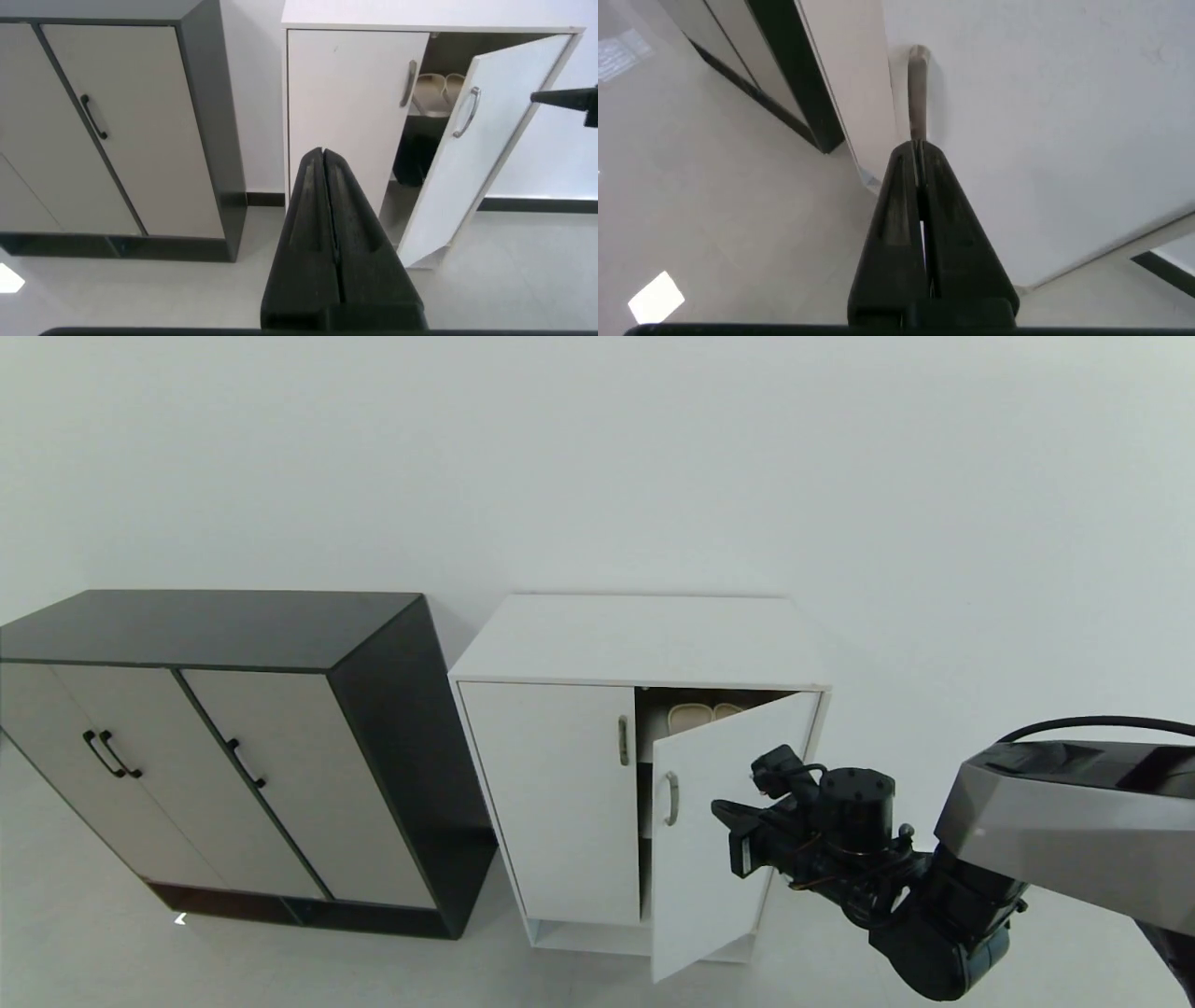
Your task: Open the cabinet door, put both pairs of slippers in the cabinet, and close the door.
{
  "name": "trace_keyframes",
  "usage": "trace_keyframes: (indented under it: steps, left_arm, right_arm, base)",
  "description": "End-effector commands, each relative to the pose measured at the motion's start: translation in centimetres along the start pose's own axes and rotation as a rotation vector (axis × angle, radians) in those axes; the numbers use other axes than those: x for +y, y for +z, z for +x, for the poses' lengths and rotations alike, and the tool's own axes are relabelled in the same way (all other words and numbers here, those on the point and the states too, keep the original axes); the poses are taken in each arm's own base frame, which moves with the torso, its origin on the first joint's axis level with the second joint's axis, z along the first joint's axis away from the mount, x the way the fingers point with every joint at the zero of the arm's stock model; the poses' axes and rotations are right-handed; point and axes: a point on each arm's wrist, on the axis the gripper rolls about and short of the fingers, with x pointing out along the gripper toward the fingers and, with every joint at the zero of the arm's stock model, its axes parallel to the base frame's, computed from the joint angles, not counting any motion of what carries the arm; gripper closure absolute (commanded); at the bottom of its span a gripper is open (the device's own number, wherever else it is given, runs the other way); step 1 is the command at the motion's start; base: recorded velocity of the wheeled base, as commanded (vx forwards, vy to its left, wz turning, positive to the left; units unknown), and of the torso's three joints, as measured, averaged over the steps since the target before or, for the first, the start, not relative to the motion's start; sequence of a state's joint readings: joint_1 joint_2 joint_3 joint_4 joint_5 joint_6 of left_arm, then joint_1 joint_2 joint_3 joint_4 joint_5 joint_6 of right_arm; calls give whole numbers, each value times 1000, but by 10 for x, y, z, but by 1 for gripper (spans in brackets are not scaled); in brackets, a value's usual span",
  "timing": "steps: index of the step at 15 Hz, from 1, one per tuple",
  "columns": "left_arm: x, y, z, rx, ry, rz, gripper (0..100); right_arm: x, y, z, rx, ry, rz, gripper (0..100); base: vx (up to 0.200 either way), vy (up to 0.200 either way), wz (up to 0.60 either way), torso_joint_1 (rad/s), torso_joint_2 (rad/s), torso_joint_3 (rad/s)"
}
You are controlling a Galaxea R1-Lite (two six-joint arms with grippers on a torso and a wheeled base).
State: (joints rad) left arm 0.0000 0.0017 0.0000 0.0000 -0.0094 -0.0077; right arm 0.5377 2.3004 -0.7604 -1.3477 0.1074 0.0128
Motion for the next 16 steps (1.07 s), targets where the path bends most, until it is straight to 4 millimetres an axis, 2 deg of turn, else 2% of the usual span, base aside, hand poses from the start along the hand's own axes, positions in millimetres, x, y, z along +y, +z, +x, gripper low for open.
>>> trace_keyframes:
  steps: [1, 6, 13, 16]
  left_arm:
    - [0, 0, 0, 0, 0, 2, 100]
    - [0, 0, 0, 0, 0, 0, 100]
    - [0, 0, 0, 0, 0, -2, 100]
    - [0, 0, 0, -2, 0, -2, 100]
  right_arm:
    - [-1, 1, -3, 1, -1, 0, 100]
    - [1, -3, -6, 6, 59, -1, 100]
    - [2, -3, -8, -9, 62, -3, 100]
    - [1, -3, -2, -20, 59, -1, 100]
  base:
    - [200, 0, 0, -2, 7, 2]
    - [200, 0, 0, 1, 0, 2]
    - [0, 0, 0, 0, 0, 0]
    - [0, 0, 0, 0, 0, 0]
